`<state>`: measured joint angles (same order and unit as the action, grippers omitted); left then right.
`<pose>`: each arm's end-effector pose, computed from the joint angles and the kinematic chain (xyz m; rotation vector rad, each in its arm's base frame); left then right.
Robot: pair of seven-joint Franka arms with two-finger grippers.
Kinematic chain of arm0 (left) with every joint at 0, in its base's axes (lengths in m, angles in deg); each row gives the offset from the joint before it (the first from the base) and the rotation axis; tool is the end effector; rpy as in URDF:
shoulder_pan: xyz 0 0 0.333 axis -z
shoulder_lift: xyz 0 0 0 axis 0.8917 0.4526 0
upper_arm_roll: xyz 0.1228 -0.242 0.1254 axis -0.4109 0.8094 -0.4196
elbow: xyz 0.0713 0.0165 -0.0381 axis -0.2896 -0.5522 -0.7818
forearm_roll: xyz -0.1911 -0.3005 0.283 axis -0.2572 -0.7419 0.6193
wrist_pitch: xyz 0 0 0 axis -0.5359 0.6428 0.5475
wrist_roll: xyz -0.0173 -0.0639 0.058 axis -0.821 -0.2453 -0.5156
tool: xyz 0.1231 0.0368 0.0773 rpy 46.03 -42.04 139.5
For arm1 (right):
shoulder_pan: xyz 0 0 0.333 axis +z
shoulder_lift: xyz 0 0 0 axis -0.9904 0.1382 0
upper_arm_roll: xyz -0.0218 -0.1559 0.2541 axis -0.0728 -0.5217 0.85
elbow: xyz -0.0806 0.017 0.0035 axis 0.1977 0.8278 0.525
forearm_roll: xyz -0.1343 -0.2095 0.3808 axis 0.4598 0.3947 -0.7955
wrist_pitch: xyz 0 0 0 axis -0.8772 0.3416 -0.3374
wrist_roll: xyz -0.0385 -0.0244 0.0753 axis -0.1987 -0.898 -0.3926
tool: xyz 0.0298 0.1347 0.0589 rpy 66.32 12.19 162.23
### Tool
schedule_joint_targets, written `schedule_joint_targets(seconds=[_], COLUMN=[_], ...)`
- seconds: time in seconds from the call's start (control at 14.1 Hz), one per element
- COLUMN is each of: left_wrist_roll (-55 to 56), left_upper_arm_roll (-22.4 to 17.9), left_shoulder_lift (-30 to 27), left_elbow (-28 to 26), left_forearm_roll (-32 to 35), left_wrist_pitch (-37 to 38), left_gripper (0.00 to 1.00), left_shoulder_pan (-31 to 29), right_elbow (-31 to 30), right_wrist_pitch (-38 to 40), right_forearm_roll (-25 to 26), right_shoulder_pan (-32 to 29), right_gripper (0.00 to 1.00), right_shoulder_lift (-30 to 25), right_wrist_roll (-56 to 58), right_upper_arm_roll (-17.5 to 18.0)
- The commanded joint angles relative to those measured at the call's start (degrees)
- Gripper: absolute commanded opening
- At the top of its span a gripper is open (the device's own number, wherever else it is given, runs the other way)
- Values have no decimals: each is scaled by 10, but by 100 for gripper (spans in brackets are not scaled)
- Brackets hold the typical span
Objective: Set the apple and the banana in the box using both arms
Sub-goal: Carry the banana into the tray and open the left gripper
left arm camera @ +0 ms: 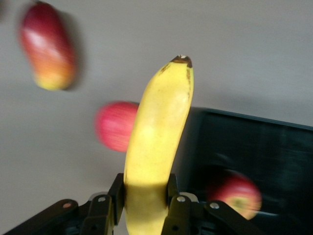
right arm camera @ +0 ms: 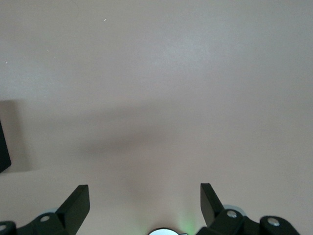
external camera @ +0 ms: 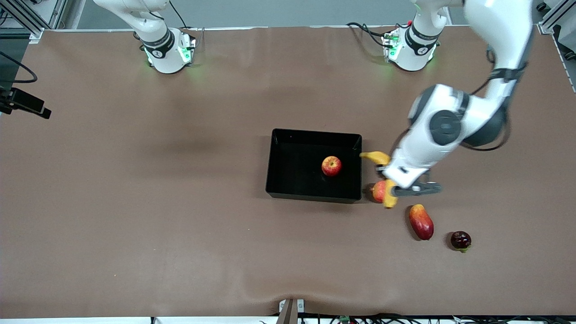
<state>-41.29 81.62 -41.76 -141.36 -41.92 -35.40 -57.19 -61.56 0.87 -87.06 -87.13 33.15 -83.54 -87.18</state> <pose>0.6245 -0.3076 0.2591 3.1320 0.1568 -0.0273 0.6014 -0.0700 0.5811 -3.1099 0.2344 0.1398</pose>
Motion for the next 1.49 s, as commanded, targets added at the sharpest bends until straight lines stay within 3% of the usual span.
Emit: schedule_joint_targets(seconds=[0.0, 0.28, 0.57, 0.99, 1.06, 1.13, 1.28, 1.42], left_wrist_roll=[103, 149, 215, 241, 244, 241, 234, 233], left_upper_arm_roll=[-4, -8, -10, -17, -23, -30, -39, -40], left_shoulder_lift=[38, 74, 139, 221, 225, 224, 206, 174], left_elbow=[49, 53, 106, 129, 129, 129, 130, 136], left_forearm_roll=[5, 4, 5, 58, 58, 64, 120, 121], left_wrist_pitch=[9, 0, -16, -109, -117, -118, -116, -94], left_gripper=[0, 0, 0, 0, 26, 96, 100, 100], left_shoulder_pan=[68, 145, 191, 217, 220, 224, 214, 201], right_elbow=[-1, -2, -2, -2, -2, -2, -2, -2], right_wrist_pitch=[2, 3, 5, 5, 5, 5, 5, 6], right_forearm_roll=[7, 7, 7, 7, 7, 6, 6, 6], right_shoulder_pan=[-13, -13, -13, -13, -13, -12, -11, -11], right_gripper=[100, 100, 100, 100, 100, 100, 100, 100], right_shoulder_lift=[-2, -1, 0, 0, 0, 0, 0, 0], right_wrist_roll=[4, 4, 4, 4, 3, 3, 3, 3], right_upper_arm_roll=[6, 6, 6, 6, 7, 7, 7, 7])
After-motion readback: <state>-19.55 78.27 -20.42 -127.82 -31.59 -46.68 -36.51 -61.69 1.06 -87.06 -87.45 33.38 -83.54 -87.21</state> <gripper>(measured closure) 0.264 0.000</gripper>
